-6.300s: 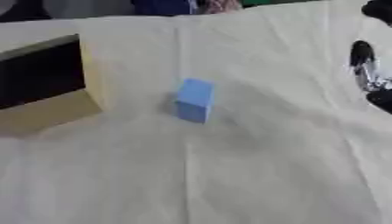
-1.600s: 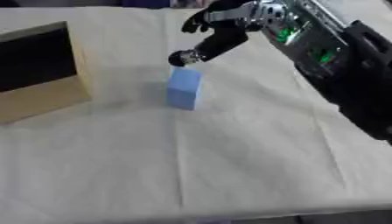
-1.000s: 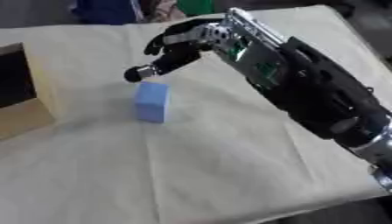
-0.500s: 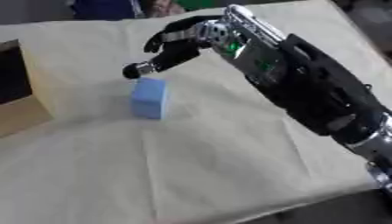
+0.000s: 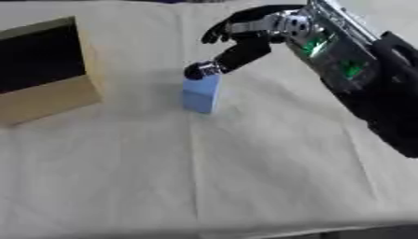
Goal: Pick up objects on the table and place them in the box.
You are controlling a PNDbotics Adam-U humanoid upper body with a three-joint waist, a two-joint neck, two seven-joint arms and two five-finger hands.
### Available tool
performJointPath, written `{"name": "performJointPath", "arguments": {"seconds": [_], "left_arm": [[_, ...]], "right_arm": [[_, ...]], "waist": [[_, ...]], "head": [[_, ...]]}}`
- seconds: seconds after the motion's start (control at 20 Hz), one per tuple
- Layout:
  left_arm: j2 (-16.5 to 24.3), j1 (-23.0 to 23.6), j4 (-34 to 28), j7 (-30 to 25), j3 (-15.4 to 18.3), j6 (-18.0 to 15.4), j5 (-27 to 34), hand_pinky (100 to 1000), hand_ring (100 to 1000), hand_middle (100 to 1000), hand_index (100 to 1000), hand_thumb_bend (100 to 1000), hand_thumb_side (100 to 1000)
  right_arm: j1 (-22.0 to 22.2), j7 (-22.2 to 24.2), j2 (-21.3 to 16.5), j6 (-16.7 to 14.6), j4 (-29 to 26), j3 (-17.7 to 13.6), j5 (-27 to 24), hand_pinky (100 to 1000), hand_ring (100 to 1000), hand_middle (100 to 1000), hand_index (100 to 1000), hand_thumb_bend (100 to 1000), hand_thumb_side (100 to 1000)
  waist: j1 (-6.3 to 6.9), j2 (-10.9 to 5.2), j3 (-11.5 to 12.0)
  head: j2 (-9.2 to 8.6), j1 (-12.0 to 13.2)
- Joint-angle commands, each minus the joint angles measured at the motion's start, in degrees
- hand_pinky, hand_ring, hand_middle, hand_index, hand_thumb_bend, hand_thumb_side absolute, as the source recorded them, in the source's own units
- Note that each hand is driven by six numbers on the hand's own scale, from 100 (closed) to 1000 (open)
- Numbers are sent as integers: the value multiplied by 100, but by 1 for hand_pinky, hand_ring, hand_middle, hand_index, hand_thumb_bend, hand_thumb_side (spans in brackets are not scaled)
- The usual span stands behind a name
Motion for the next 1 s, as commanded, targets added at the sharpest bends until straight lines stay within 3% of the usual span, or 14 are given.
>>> {"name": "performJointPath", "arguments": {"seconds": [0.05, 0.5, 1.0], "left_arm": [[121, -76, -89, -19, 25, -1, 17, 915, 918, 741, 877, 337, 832], [98, -107, -89, -40, 12, -5, 31, 913, 913, 734, 873, 330, 832], [59, -156, -89, -69, -3, -9, 48, 911, 901, 717, 864, 318, 836]], "right_arm": [[-33, 275, -265, 262, -254, -32, -41, 948, 1000, 950, 1000, 523, 874], [1, 276, -274, 355, -360, 9, 47, 947, 1000, 941, 1000, 563, 925], [25, 216, -9, 230, 123, 17, 444, 947, 1000, 944, 1000, 551, 925]], "waist": [[3, -100, -9], [21, -105, -35], [24, -42, 41]], "head": [[74, 20], [74, 20], [74, -6]]}}
